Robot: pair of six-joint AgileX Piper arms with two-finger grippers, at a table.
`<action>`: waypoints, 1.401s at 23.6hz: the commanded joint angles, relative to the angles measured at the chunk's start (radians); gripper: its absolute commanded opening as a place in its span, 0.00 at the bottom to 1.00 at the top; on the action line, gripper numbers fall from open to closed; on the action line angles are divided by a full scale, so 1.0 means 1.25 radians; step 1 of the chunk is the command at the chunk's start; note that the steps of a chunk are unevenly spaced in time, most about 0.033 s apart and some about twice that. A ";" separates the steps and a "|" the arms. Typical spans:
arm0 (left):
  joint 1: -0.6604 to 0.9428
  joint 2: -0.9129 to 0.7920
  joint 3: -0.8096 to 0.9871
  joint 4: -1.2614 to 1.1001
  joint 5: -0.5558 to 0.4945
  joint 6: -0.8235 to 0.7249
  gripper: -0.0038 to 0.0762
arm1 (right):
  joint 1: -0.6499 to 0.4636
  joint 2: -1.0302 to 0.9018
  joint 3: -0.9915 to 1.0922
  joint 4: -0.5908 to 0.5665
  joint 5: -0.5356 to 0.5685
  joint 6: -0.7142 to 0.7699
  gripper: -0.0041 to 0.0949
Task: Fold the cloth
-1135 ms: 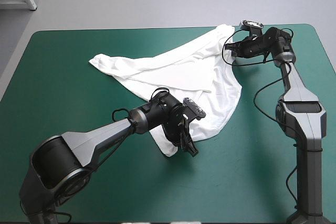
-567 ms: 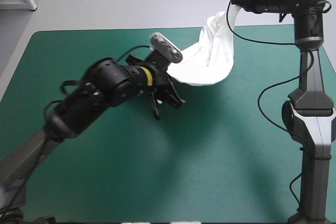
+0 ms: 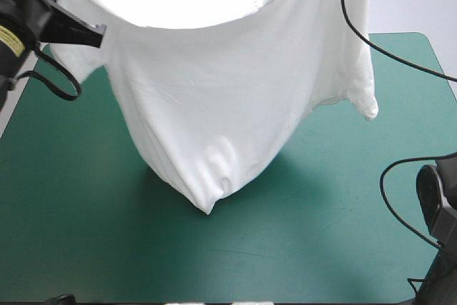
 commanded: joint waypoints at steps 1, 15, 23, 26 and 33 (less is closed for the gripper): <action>-0.005 -0.021 -0.093 0.076 -0.186 -0.004 0.07 | 0.001 -0.104 -0.068 0.066 -0.153 -0.052 0.02; -0.005 -0.041 -0.314 -0.118 -0.310 0.166 0.07 | 0.001 -0.279 -0.067 0.051 -0.338 -0.163 0.02; -0.005 0.044 -0.308 0.050 -0.178 0.096 0.08 | 0.001 -0.189 -0.065 0.059 -0.307 -0.115 0.02; 0.006 0.106 -0.308 0.047 -0.164 0.088 0.09 | 0.001 -0.138 -0.065 0.080 -0.279 -0.110 0.02; 0.311 0.282 -0.280 -0.394 -0.170 0.033 0.09 | 0.001 -0.029 -0.065 0.096 -0.180 -0.101 0.02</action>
